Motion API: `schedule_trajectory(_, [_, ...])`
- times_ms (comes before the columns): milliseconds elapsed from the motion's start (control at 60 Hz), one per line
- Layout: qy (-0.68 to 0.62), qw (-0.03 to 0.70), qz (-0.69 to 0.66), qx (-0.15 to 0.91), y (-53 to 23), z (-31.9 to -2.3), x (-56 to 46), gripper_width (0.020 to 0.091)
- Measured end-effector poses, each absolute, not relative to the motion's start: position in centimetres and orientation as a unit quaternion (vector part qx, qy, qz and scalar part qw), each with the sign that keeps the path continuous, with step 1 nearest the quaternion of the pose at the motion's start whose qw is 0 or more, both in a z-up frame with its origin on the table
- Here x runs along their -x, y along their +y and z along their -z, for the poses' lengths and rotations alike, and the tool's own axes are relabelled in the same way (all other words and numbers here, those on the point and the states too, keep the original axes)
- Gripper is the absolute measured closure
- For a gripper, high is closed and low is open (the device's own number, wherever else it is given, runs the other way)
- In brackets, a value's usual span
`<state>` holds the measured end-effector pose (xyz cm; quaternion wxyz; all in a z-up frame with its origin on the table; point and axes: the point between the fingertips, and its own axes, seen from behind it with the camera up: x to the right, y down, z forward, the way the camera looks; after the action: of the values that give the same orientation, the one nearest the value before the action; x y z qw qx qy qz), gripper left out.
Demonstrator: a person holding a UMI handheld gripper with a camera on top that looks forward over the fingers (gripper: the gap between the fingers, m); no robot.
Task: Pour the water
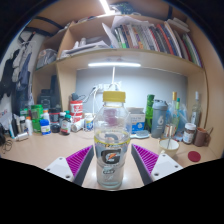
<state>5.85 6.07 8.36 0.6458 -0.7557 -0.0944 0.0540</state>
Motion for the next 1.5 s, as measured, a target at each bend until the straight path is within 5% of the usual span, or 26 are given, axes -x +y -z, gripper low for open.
schedule_trajectory(117, [-0.099, 0.653, -0.047, 0.75, 6.9, -8.1, -5.6, 0.0285])
schedule_trajectory(183, [-0.1, 0.657, -0.046, 0.746, 7.4, -7.9, -5.5, 0.0493])
schedule_trajectory(350, [-0.088, 0.671, -0.047, 0.734, 7.3, -8.1, -5.6, 0.0645])
schedule_trajectory(683, [-0.129, 0.646, -0.11, 0.744, 7.5, -8.1, -3.8, 0.0648])
schedule_trajectory(917, [-0.009, 0.622, -0.294, 0.726, 9.9, -15.6, -4.3, 0.0648])
schedule_trajectory(1067, [0.139, 0.532, -0.466, 0.694, 12.0, -17.9, -6.4, 0.065])
schedule_trajectory(1233, [0.327, 0.35, -0.655, 0.585, 13.8, -18.3, -9.6, 0.0651])
schedule_trajectory(1500, [0.462, 0.215, -0.75, 0.422, 15.0, -18.4, -13.9, 0.0649])
